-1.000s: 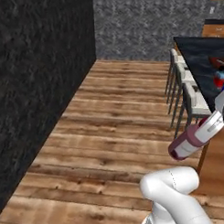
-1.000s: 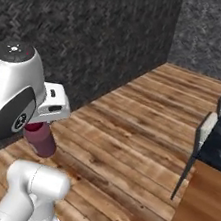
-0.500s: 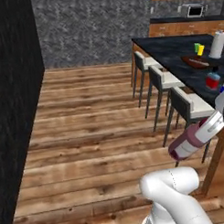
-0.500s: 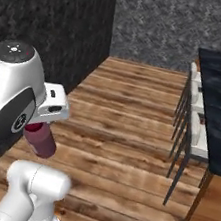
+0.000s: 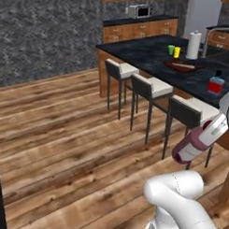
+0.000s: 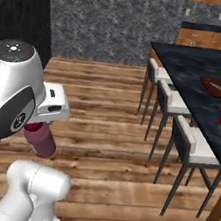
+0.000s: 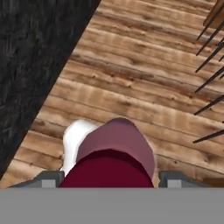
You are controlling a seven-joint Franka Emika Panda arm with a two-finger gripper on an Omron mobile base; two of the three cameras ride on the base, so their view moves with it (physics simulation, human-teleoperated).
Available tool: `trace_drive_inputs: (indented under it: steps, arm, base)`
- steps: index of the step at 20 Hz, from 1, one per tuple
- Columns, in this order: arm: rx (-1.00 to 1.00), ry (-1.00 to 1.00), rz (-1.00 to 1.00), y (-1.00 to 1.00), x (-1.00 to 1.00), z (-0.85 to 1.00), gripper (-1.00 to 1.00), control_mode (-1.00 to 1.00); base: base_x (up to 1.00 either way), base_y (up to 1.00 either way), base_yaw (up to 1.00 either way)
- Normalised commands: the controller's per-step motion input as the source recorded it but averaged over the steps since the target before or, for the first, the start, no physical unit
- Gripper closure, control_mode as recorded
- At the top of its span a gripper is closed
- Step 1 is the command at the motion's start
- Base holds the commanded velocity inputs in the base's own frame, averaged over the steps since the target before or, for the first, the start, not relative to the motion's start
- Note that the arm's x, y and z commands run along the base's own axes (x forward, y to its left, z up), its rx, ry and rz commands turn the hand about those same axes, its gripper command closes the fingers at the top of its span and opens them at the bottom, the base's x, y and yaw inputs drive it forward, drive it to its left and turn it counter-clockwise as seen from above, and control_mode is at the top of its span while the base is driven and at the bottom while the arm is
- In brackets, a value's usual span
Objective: Place the drinks on the dining counter in a tight cluster.
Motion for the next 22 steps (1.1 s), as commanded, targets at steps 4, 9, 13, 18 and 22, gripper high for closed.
trace_drive_inputs:
  steps: [4, 9, 13, 18, 22]
  arm:
    - [0.0, 0.0, 0.0, 0.0, 0.0, 0.0, 1.0, 1.0]
    - [0.0, 0.0, 0.0, 0.0, 0.0, 0.0, 1.0, 1.0]
    - [0.0, 0.0, 0.0, 0.0, 0.0, 0.0, 1.0, 1.0]
    - [0.0, 0.0, 0.0, 0.0, 0.0, 0.0, 1.0, 1.0]
    - [0.0, 0.0, 0.0, 0.0, 0.0, 0.0, 1.0, 1.0]
  base:
    - [1.0, 0.84, -0.51]
    - [1.0, 0.74, -0.44]
    - [1.0, 0.53, -0.34]
    - [1.0, 0.31, -0.3]
    - [0.86, 0.01, -0.5]
